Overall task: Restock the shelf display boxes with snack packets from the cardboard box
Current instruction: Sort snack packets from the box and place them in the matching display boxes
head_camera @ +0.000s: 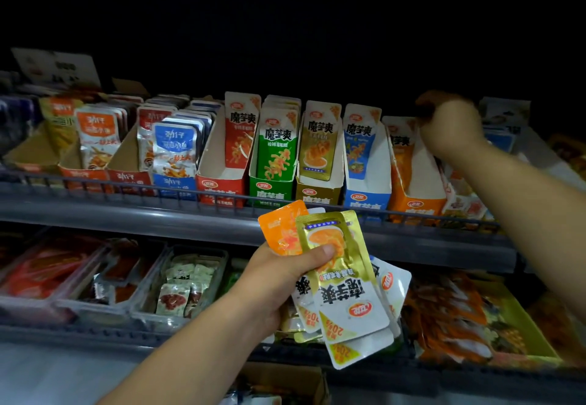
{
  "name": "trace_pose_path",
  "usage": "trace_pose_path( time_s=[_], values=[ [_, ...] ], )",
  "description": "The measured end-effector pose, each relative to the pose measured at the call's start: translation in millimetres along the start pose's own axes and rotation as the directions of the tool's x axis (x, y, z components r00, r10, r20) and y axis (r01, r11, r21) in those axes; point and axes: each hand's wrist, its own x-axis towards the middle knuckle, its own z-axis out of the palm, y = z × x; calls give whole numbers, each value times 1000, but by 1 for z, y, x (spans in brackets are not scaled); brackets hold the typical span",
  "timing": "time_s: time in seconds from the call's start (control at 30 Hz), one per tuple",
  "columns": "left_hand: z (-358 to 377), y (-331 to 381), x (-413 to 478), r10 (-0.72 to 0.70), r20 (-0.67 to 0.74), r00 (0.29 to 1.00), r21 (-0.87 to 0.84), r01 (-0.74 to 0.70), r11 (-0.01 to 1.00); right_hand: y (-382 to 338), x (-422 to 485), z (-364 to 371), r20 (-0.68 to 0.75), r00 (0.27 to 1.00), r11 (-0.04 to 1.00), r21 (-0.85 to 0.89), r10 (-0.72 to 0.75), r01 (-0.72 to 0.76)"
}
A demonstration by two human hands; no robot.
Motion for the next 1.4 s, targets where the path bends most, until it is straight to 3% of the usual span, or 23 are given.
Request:
trace_pose_path(
  time_s=[0.13,0.17,0.23,0.3,0.37,0.43,0.5,0.7,0.8,0.97,1.17,1.27,1.4],
  values=[
    [-5,1,-3,-18,-7,1000,-6,17,1000,-38,-58,-33,-109,993,966,257,32,-3],
    [-6,1,-3,-17,-10,1000,-7,17,1000,-51,-79,-41,-41,997,941,336,61,-44],
    [-9,2,-4,-17,-9,1000,-11,17,1000,-75,-123,-54,231,971,905,396,66,-156],
    [-10,2,-5,-10,-9,1000,-24,10,1000,-95,-159,-58,514,857,897,364,31,-251],
    [-11,2,-6,3,-6,1000,-18,-3,1000,-110,-180,-56,718,696,839,359,31,-408],
    [-12,-1,-5,17,-26,1000,-2,-17,1000,-121,-191,-49,848,530,708,373,1,-599],
    [-14,-6,-4,33,-54,998,19,-32,999,-127,-201,-40,874,482,596,418,-58,-686],
    [-7,-12,-7,-7,-165,986,3,8,1000,-145,-237,-9,813,576,325,570,-86,-755],
    [-9,-11,-4,-69,-83,994,-103,60,993,-142,-243,-2,786,618,281,593,-3,-754],
    [-11,-12,-6,124,-81,989,54,-120,991,-131,-242,-4,759,648,68,645,53,-761],
    [-7,-24,-15,-63,46,997,65,60,996,-136,-246,0,727,679,161,661,103,-733],
    [-9,-28,-16,4,37,999,26,-5,1000,-135,-243,0,757,648,169,630,89,-758],
    [-11,-30,-22,100,54,994,-13,-99,995,-131,-235,-5,707,699,204,672,111,-712]
  ],
)
